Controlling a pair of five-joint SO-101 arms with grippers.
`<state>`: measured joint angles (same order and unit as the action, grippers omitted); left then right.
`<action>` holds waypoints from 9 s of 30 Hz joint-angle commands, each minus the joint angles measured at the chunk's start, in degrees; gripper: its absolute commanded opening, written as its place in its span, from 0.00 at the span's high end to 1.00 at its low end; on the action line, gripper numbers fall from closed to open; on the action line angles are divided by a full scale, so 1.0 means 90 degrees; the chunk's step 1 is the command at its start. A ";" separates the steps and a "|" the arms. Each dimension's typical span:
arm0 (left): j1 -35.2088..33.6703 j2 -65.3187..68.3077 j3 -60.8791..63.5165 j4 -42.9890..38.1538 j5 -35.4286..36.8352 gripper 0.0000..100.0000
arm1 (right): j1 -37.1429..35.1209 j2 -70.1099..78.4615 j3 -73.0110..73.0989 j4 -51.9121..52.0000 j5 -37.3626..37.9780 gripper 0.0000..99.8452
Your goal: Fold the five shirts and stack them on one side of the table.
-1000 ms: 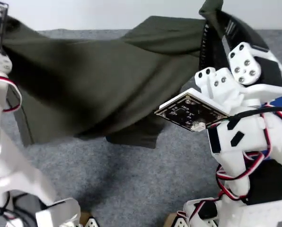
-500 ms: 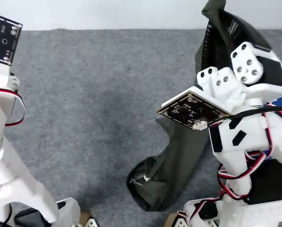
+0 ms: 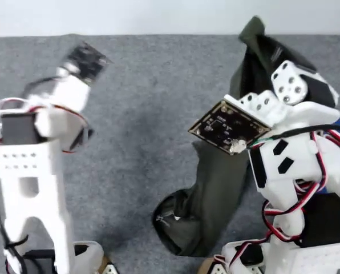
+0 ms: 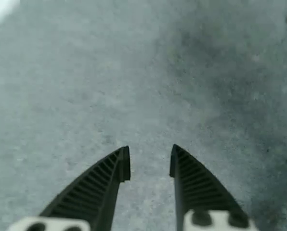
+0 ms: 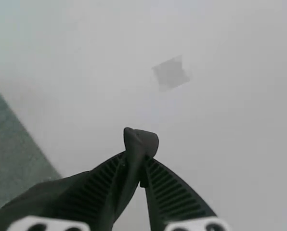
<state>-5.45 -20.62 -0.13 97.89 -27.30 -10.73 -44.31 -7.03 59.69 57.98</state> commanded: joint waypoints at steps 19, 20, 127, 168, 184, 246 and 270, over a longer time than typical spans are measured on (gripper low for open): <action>-0.4249 -0.0117 0.0796 -0.1846 -0.0068 0.99 | -0.2857 0.1753 -0.0078 -0.5241 0.2852 0.99; -0.4396 -0.0117 0.0796 -0.1846 -0.0078 0.99 | -0.3013 0.1978 -0.0078 -0.5866 0.3087 0.99; -0.0850 0.3116 -0.8737 -0.0215 0.1778 1.00 | 0.1431 0.1167 0.2696 -0.7643 0.1338 0.99; -0.1094 -0.1719 -0.3033 0.0293 0.0342 1.00 | 0.1470 -0.1607 0.0996 -0.0073 -0.0010 0.99; -0.1094 0.1026 -0.0620 -0.3272 0.0371 1.00 | 0.0611 0.0864 0.4112 -0.4117 -0.0205 0.99; -0.1455 0.5480 -0.2466 -0.0147 -0.2422 1.00 | 0.0122 0.3785 0.0889 0.2027 -0.0684 0.99; -0.2266 0.4269 -0.2437 0.0293 -0.3116 0.84 | 0.0112 0.2906 0.0576 0.3775 -0.1123 0.78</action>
<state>-25.23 23.52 -21.49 98.77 -54.90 -9.23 -14.24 1.05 93.63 48.75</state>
